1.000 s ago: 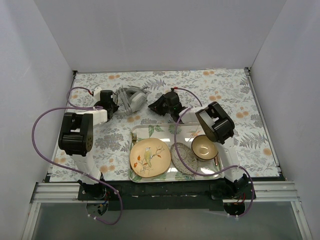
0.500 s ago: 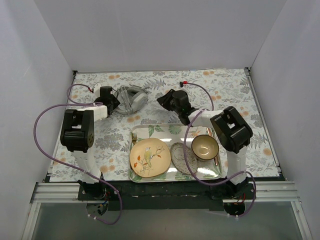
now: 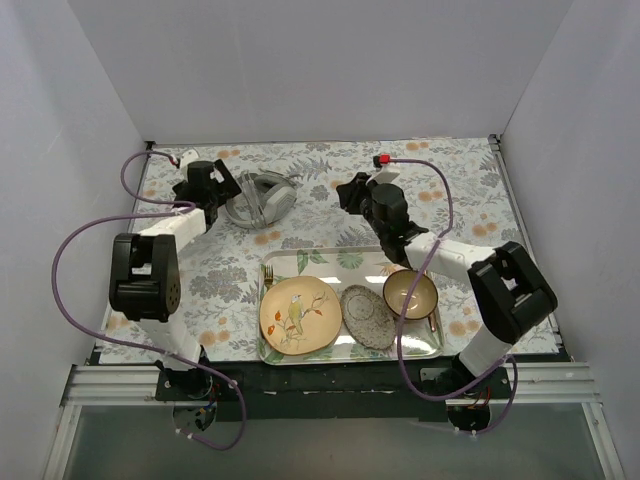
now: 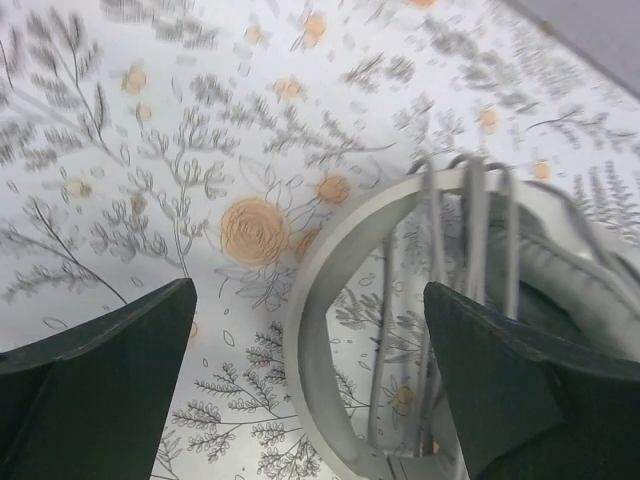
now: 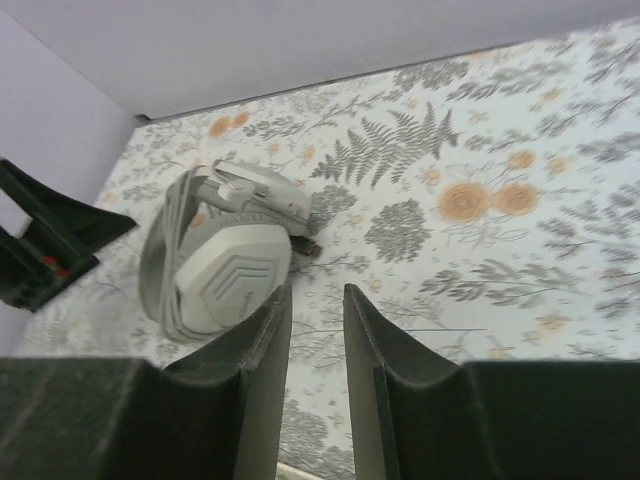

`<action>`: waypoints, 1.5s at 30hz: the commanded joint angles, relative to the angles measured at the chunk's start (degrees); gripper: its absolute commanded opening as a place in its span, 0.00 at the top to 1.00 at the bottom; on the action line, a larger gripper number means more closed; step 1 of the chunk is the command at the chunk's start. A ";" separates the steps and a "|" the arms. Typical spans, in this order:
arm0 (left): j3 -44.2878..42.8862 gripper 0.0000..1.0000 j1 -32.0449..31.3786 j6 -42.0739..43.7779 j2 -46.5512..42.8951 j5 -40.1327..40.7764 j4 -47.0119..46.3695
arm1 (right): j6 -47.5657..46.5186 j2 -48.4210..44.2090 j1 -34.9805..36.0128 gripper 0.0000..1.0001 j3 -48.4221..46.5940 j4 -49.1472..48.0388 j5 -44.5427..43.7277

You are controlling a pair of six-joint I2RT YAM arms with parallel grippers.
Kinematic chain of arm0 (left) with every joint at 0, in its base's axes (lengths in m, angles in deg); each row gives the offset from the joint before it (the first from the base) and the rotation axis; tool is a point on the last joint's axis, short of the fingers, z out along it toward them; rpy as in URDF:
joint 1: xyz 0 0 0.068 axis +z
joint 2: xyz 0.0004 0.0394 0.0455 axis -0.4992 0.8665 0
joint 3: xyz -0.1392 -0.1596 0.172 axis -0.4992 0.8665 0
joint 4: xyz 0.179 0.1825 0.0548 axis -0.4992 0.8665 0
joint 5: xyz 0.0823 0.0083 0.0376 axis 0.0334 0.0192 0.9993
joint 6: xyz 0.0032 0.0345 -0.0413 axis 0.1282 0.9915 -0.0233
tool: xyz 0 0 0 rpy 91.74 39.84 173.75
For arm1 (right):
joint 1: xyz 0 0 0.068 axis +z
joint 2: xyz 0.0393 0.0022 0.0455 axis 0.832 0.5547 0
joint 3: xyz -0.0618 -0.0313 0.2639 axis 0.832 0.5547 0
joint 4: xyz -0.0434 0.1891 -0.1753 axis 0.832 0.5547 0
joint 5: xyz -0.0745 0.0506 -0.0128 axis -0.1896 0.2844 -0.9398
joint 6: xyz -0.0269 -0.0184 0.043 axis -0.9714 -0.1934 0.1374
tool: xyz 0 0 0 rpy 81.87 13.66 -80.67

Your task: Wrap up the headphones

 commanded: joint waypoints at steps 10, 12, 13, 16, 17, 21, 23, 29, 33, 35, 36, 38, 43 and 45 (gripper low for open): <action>9.06 0.02 1.16 34.27 -24.36 -23.30 1.27 | -31.91 -23.33 -8.13 0.40 11.92 16.50 -7.10; 10.55 0.02 1.24 36.56 -25.33 -23.83 4.09 | -31.83 -26.66 -9.72 0.34 13.69 18.08 -7.97; 12.47 0.02 1.24 37.18 -26.29 -24.01 4.18 | -31.92 -27.73 -11.38 0.27 15.53 19.39 -8.42; 17.83 0.02 1.33 38.42 -29.10 -23.66 6.47 | -31.83 -31.95 -13.76 0.06 18.70 18.62 -9.21; 18.99 0.02 1.24 38.59 -29.81 -23.22 6.56 | -31.92 -32.83 -13.94 0.05 20.45 18.18 -9.38; 23.82 0.02 1.33 38.94 -33.23 -21.55 7.96 | -31.92 -35.99 -14.21 0.05 23.89 16.51 -9.21; 26.28 0.02 1.24 39.21 -35.60 -21.64 8.84 | -31.92 -36.35 -14.21 0.02 24.86 16.51 -9.39; 30.24 0.02 1.33 39.56 -38.60 -21.99 10.69 | -27.01 -36.26 -14.21 0.01 27.15 13.61 -12.28; 32.09 0.02 1.33 39.65 -40.01 -22.08 10.86 | -22.61 -34.95 -14.21 0.01 26.10 13.95 -15.45; 32.35 0.02 1.33 39.56 -39.92 -22.08 10.87 | -21.81 -34.51 -14.30 0.01 25.30 14.57 -15.54; 32.36 0.02 1.33 39.47 -39.92 -22.25 10.86 | -21.90 -34.07 -14.21 0.01 25.30 14.66 -15.36; 32.53 0.02 1.33 39.47 -39.75 -22.25 10.78 | -21.99 -33.80 -14.30 0.01 25.13 15.01 -15.36; 32.53 0.02 1.33 39.21 -39.57 -23.13 11.13 | -22.25 -33.98 -14.21 0.01 25.13 14.84 -15.71; 32.44 0.02 1.33 39.21 -39.48 -23.31 11.22 | -21.73 -34.24 -14.21 0.02 25.48 14.31 -16.07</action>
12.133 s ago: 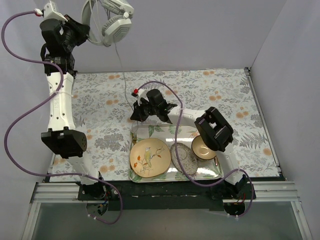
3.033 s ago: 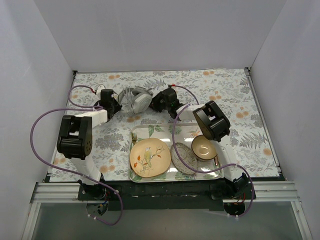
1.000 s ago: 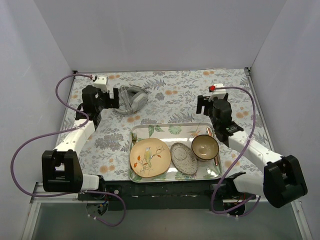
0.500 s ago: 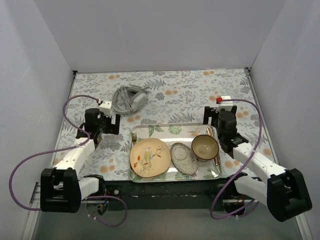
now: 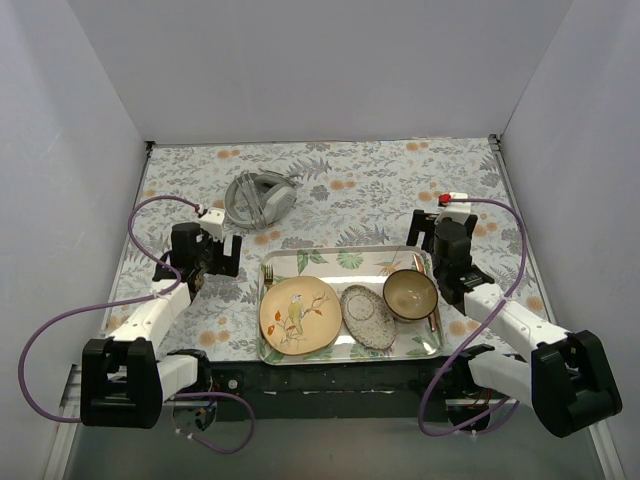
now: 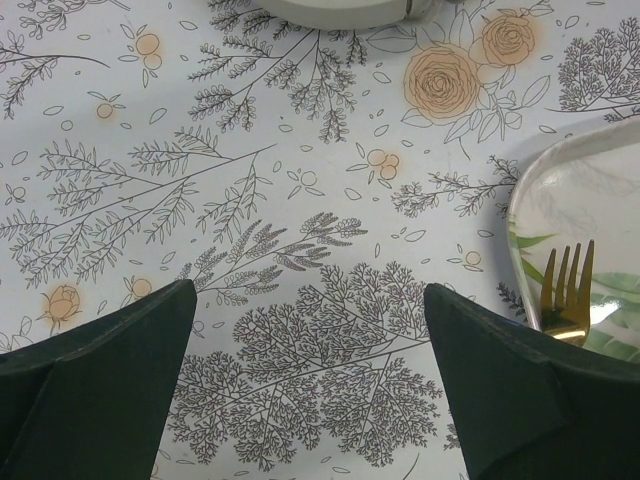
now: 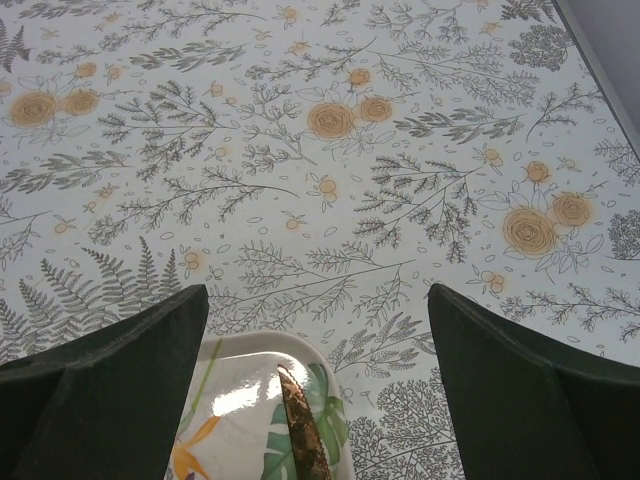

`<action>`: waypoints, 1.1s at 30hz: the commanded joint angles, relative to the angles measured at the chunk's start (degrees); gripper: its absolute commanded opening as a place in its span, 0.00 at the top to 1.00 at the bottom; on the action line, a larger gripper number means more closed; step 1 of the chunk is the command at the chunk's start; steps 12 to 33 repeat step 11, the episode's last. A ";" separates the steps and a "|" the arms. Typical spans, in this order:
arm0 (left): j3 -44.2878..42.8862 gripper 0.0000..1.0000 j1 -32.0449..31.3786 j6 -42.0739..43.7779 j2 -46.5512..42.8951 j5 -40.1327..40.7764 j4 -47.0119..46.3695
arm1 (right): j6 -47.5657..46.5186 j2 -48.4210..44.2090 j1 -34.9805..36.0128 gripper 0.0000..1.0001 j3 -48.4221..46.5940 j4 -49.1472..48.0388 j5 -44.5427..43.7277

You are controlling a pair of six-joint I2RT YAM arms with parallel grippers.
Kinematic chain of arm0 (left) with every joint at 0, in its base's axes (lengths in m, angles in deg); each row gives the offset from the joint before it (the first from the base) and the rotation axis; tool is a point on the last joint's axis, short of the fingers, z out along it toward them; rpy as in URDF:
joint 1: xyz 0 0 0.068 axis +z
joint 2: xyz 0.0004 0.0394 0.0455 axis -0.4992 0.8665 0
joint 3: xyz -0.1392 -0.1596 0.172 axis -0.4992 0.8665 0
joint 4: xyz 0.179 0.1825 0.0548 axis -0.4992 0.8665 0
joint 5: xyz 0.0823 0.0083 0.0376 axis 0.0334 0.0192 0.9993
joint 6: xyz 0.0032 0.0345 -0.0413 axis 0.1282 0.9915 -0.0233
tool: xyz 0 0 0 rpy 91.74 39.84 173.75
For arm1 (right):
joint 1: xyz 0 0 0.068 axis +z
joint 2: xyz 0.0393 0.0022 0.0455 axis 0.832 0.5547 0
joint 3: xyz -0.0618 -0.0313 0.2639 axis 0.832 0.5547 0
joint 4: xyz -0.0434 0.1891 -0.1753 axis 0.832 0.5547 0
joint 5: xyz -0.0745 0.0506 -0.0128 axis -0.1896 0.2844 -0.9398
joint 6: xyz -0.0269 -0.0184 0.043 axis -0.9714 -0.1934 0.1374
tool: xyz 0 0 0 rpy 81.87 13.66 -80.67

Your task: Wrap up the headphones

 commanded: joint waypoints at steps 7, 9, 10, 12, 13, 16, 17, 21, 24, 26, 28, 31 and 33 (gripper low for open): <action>0.10 0.02 0.35 0.30 -1.36 -1.27 0.70 | 2.21 -0.14 0.00 0.02 -1.47 -3.88 -2.43; 0.18 0.02 0.35 0.30 -1.19 -1.36 0.70 | 2.30 -0.23 0.00 0.02 -1.38 -4.05 -2.52; 0.27 0.02 0.44 0.39 -1.19 -1.36 0.70 | 1.60 -0.23 0.00 0.02 -1.30 -4.06 -2.52; 0.27 0.02 0.44 0.30 -1.27 -1.45 0.70 | 0.90 -0.49 0.00 0.01 -1.12 -4.23 -2.69; 0.27 0.02 0.44 0.30 -1.27 -1.45 0.70 | 0.90 -0.49 0.00 0.01 -1.12 -4.23 -2.69; 0.27 0.02 0.44 0.30 -1.27 -1.45 0.70 | 0.90 -0.49 0.00 0.01 -1.12 -4.23 -2.69; 0.27 0.02 0.44 0.30 -1.27 -1.45 0.70 | 0.90 -0.49 0.00 0.01 -1.12 -4.23 -2.69; 0.27 0.02 0.44 0.30 -1.27 -1.45 0.70 | 0.90 -0.49 0.00 0.01 -1.12 -4.23 -2.69; 0.27 0.02 0.44 0.30 -1.27 -1.45 0.70 | 0.90 -0.49 0.00 0.01 -1.12 -4.23 -2.69; 0.27 0.02 0.44 0.30 -1.27 -1.45 0.70 | 0.90 -0.49 0.00 0.01 -1.12 -4.23 -2.69; 0.27 0.02 0.44 0.30 -1.27 -1.45 0.70 | 0.90 -0.49 0.00 0.01 -1.12 -4.23 -2.69; 0.27 0.02 0.44 0.30 -1.27 -1.45 0.70 | 0.90 -0.49 0.00 0.01 -1.12 -4.23 -2.69; 0.27 0.02 0.44 0.30 -1.27 -1.45 0.70 | 0.90 -0.49 0.00 0.01 -1.12 -4.23 -2.69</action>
